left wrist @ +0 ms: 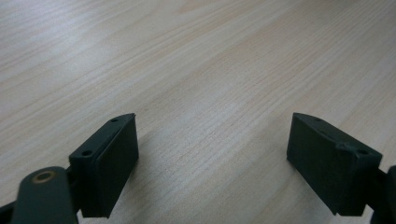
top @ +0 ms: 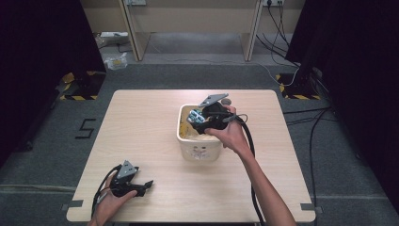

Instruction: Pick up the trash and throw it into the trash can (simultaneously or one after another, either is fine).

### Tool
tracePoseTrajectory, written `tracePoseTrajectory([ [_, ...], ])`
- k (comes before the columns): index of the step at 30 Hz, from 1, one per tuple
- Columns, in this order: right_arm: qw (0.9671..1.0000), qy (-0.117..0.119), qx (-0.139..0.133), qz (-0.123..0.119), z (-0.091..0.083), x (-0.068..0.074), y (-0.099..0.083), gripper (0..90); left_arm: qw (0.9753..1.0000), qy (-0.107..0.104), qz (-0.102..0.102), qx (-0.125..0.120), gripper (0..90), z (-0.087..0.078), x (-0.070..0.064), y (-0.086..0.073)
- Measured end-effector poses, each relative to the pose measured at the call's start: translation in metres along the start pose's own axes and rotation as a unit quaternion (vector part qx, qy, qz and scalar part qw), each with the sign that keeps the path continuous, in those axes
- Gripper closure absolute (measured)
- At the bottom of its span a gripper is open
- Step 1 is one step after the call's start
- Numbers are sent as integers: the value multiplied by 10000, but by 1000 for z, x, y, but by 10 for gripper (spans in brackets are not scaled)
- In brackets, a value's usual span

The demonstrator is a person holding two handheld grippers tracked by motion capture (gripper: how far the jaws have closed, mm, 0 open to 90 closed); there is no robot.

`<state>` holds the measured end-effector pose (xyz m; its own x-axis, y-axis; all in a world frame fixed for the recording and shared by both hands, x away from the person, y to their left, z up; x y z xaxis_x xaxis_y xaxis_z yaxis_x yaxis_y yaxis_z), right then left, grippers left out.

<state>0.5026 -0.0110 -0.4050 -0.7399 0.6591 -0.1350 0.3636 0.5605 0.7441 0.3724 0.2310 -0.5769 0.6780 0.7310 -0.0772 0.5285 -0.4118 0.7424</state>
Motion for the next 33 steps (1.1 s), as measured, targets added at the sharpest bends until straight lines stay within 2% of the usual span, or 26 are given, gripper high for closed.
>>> tracePoseTrajectory([
  [6,9999,-16,125,-31,8,4,0,312,10000,1,1,-3,156,0,0,0],
  [9,9995,-65,237,-190,11,7,-3,301,10000,0,1,1,156,0,0,0],
  [16,9995,-85,304,-83,15,8,-4,235,10000,3,-9,-12,156,0,0,0],
  [28,9998,-15,112,-160,13,10,-1,221,10000,4,-8,-11,156,0,0,0],
  [33,10000,-17,38,-69,10,7,0,222,10000,3,-8,-12,156,0,0,0],
])
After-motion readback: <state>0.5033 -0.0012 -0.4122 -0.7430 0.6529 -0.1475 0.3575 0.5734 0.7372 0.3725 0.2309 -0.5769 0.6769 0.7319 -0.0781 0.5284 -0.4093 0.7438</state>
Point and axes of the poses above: each handheld gripper's, and its own axes: z roughly forward along the jaws, y roughly out of its top, x roughly to its left, the point moved 8 cm from there along z, roughly forward along the jaws, and after that the axes turned 5 degrees about -y, right-handed, at the moved point
